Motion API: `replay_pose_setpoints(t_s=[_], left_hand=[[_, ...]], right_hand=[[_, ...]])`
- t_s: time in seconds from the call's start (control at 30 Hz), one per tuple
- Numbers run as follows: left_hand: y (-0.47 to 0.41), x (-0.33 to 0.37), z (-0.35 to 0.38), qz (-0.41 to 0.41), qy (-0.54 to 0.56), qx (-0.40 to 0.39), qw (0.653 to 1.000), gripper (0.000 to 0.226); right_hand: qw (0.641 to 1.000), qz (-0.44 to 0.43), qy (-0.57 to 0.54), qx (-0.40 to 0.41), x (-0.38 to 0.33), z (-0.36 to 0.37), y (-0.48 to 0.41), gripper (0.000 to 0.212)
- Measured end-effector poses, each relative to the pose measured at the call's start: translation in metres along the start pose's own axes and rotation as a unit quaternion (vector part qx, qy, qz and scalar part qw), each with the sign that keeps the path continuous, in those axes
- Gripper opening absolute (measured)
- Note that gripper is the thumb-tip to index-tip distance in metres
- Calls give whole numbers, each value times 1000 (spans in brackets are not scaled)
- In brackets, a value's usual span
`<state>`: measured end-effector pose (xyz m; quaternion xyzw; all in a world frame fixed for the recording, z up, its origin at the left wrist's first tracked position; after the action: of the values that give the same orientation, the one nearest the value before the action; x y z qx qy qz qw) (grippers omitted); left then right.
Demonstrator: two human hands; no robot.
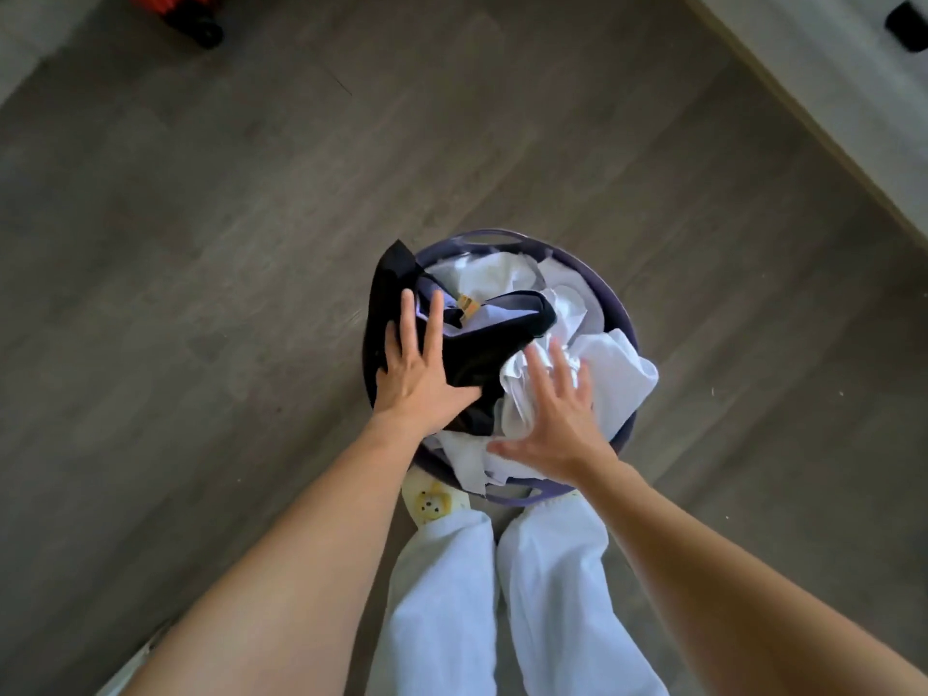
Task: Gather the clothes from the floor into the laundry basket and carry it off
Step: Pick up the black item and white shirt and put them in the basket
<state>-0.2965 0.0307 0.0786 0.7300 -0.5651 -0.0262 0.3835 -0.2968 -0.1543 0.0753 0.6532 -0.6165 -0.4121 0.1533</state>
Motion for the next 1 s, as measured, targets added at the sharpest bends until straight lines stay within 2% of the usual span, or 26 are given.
replay_pose_setpoints(t_s=[0.07, 0.17, 0.27, 0.43, 0.57, 0.77, 1.0], left_hand=[[-4, 2, 4, 31, -24, -19, 999, 108], [-11, 6, 6, 110, -107, -22, 988, 86], [-17, 3, 17, 176, -215, -63, 958, 74], [-28, -4, 45, 116, -232, -121, 958, 71], [-49, -14, 60, 78, -220, -141, 962, 71], [-60, -24, 76, 67, -236, -108, 963, 84], [-47, -7, 47, 54, -206, -145, 966, 74]], right_hand=[[1000, 8, -2, -18, 4, 4, -6, 131], [996, 61, -68, 22, 8, -2, -16, 127], [993, 119, -12, -7, 16, -2, -28, 121], [987, 144, 41, -52, 25, 12, -46, 120], [987, 138, 32, -73, 37, 28, -68, 132], [988, 124, 35, -82, 49, 56, -91, 144], [981, 170, 13, -93, 33, 19, -59, 139]])
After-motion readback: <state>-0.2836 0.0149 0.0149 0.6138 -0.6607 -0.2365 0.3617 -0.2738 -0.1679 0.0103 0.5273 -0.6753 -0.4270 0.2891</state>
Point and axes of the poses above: each hand's wrist, its own y-axis away from the middle knuckle, its own z-axis out of the palm, x = y × z, the point moved 3 cm from there along -y, towards the middle knuckle, and after that the axes turned 7 degrees about z, right-handed, at the moved point
